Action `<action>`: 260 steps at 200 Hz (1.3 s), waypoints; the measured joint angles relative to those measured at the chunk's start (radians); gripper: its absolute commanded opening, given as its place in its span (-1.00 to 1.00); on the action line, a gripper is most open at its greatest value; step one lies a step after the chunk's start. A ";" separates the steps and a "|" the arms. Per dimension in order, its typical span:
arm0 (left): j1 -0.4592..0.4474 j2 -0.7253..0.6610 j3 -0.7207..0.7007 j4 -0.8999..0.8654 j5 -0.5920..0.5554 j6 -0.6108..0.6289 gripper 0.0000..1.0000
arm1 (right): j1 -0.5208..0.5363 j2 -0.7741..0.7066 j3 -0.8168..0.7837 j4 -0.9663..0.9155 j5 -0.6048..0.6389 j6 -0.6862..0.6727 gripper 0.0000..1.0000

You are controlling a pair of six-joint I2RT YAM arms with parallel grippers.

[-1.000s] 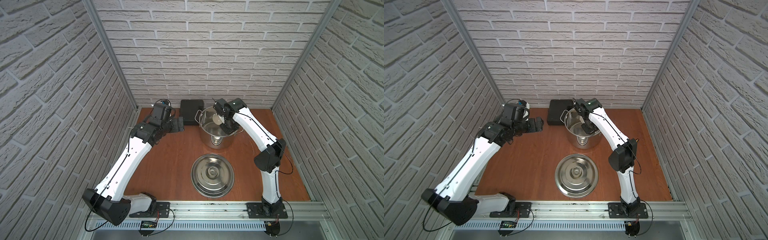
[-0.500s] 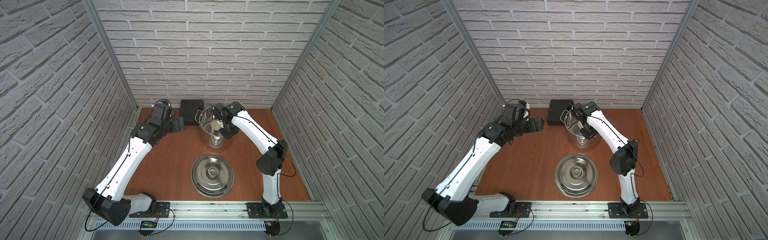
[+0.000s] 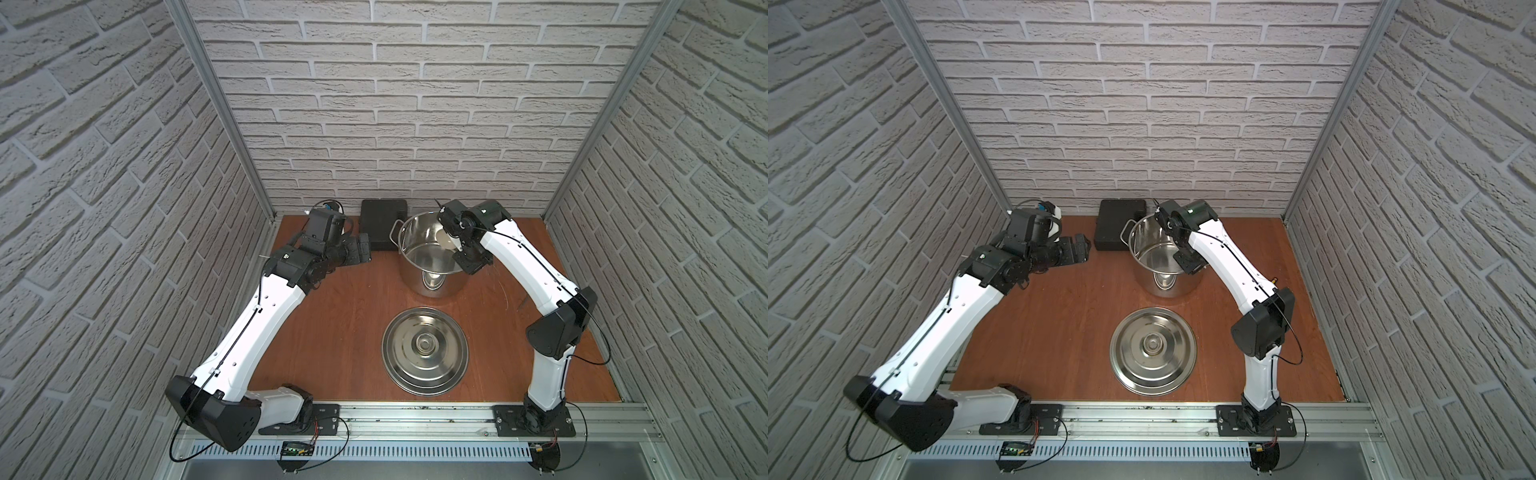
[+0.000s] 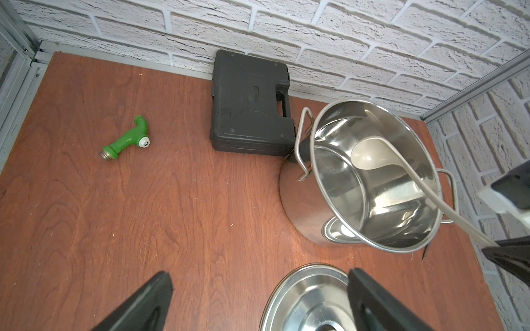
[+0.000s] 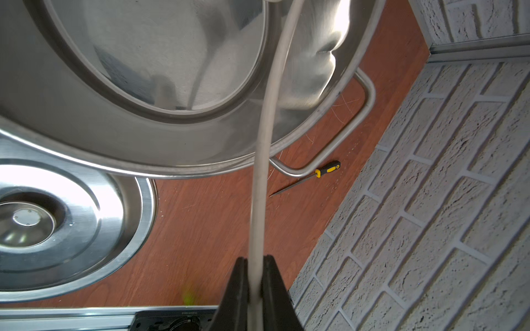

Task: Stir the soup with a spoon
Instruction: Stir the soup in the pan with a stick.

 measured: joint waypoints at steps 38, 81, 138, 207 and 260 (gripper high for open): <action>0.000 -0.021 -0.016 -0.002 0.000 0.000 0.97 | 0.008 0.128 0.141 0.006 -0.007 -0.004 -0.95; 0.000 -0.054 -0.048 0.000 -0.003 -0.018 0.97 | 0.061 0.175 0.149 0.004 -0.021 -0.005 -0.96; 0.000 -0.081 -0.111 0.005 -0.011 -0.039 0.97 | 0.112 0.105 0.033 0.006 -0.027 -0.008 -0.96; -0.003 -0.077 -0.118 0.034 -0.008 -0.052 0.97 | 0.094 -0.159 -0.160 0.004 0.023 -0.019 -0.95; -0.009 -0.073 -0.118 0.041 -0.007 -0.053 0.97 | 0.033 -0.176 -0.205 0.013 0.064 -0.030 -0.95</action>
